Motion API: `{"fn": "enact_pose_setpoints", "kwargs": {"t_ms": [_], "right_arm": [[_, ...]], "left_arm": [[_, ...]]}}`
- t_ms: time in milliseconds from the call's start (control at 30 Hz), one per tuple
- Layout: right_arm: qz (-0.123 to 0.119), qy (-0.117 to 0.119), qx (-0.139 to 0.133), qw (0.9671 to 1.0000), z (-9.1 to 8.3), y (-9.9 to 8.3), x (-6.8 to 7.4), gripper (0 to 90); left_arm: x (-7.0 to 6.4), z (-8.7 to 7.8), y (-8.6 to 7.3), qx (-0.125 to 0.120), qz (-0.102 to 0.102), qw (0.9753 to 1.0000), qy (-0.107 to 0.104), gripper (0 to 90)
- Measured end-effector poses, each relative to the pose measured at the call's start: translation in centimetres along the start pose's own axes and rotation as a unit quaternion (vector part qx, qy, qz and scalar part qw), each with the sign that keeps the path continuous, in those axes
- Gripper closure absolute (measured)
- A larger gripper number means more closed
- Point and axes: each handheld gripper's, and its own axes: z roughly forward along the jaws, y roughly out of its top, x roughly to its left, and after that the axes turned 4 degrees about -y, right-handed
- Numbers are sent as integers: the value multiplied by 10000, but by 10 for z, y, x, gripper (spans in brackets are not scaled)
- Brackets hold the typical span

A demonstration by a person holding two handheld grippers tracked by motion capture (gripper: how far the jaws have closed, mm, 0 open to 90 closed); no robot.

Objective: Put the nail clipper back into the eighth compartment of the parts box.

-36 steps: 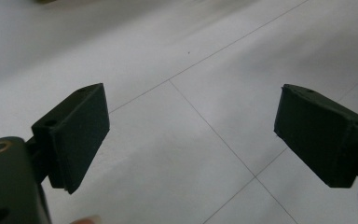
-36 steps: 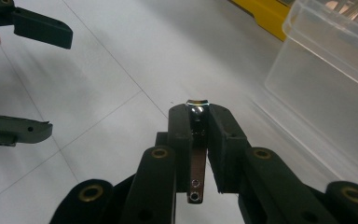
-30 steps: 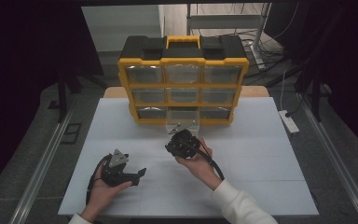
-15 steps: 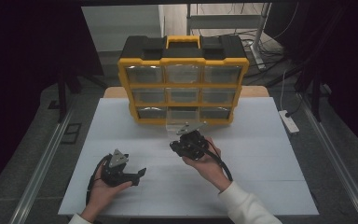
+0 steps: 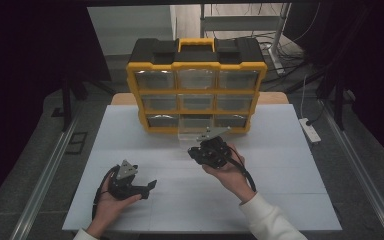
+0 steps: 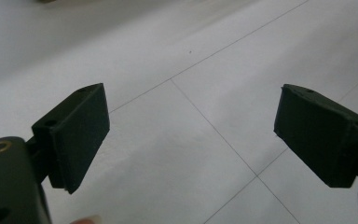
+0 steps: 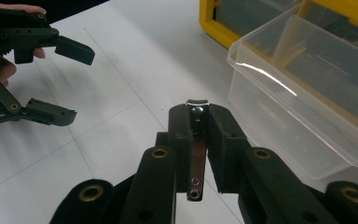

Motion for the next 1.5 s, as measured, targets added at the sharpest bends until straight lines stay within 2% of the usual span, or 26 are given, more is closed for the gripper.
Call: {"fn": "enact_pose_setpoints", "kwargs": {"t_ms": [567, 833, 1300, 1400, 1500], "right_arm": [[-59, -72, -259, 9996, -23, 8, -9, 796], [37, -168, -475, 9987, -41, 14, -17, 796], [147, -299, -719, 9969, -62, 19, -29, 795], [271, -473, -696, 9961, -67, 20, -34, 796], [352, -515, -731, 9954, -70, 19, -40, 795]], "left_arm": [[0, -1, 0, -34, -24, 10000, -1, 110], [0, -1, 0, -37, -25, 10000, -5, 110], [0, 0, 0, -31, -21, 10000, -5, 110], [0, 0, 0, -23, -12, 10000, -2, 110], [0, 0, 0, -31, -18, 10000, -6, 110]]}}
